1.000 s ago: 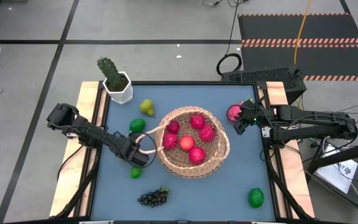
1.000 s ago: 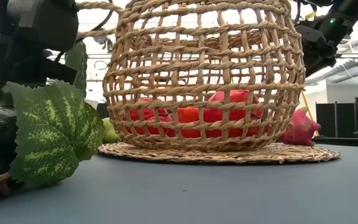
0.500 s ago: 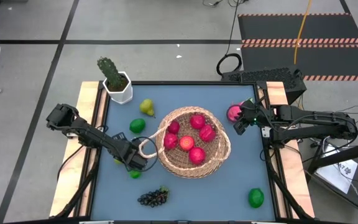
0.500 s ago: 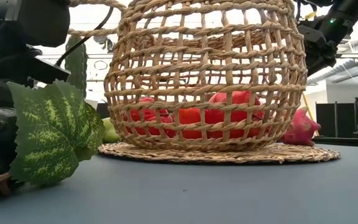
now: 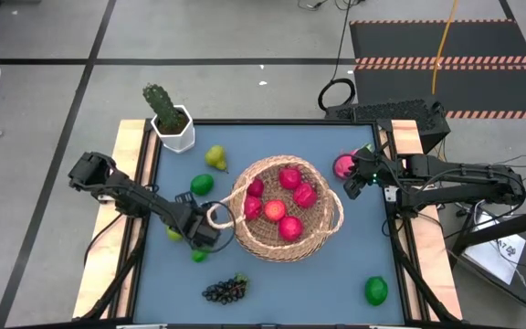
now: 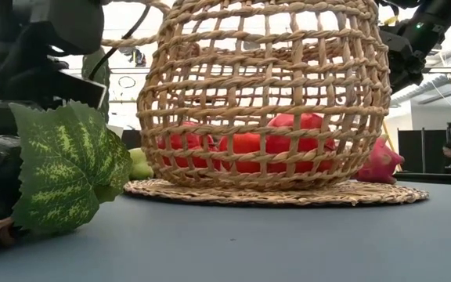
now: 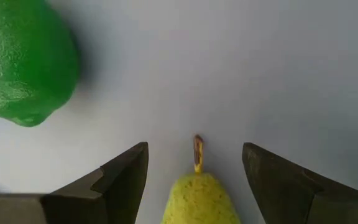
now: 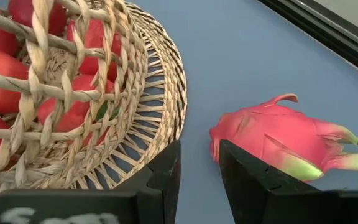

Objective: Build produce basket
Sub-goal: Put the bottom light green pear into the brown basket

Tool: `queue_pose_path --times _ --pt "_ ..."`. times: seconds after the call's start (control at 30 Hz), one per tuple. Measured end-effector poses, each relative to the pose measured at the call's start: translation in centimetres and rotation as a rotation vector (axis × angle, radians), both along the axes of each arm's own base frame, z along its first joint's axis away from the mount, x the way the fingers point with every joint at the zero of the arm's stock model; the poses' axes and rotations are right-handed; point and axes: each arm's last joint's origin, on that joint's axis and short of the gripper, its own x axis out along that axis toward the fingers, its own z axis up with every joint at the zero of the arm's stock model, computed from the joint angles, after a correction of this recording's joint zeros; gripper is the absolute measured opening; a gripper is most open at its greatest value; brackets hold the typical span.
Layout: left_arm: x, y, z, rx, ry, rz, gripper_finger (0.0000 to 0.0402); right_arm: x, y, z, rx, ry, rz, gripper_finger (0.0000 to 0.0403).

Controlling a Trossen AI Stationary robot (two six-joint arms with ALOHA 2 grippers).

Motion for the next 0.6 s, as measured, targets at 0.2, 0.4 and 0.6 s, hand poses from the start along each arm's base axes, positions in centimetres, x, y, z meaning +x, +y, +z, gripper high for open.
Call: queue_pose_path --times 0.2,0.4,0.6 --pt "0.3 0.8 0.0 -0.024 0.012 0.027 0.0262 0.0 0.0 0.0 -0.001 0.001 0.002 0.0103" --pt "0.4 1.1 0.0 -0.053 0.023 0.041 0.0262 0.0 0.0 0.0 -0.007 0.006 0.012 0.0103" --pt "-0.3 1.3 -0.8 -0.048 0.047 0.053 0.0261 0.0 0.0 0.0 -0.009 0.008 0.015 0.0103"
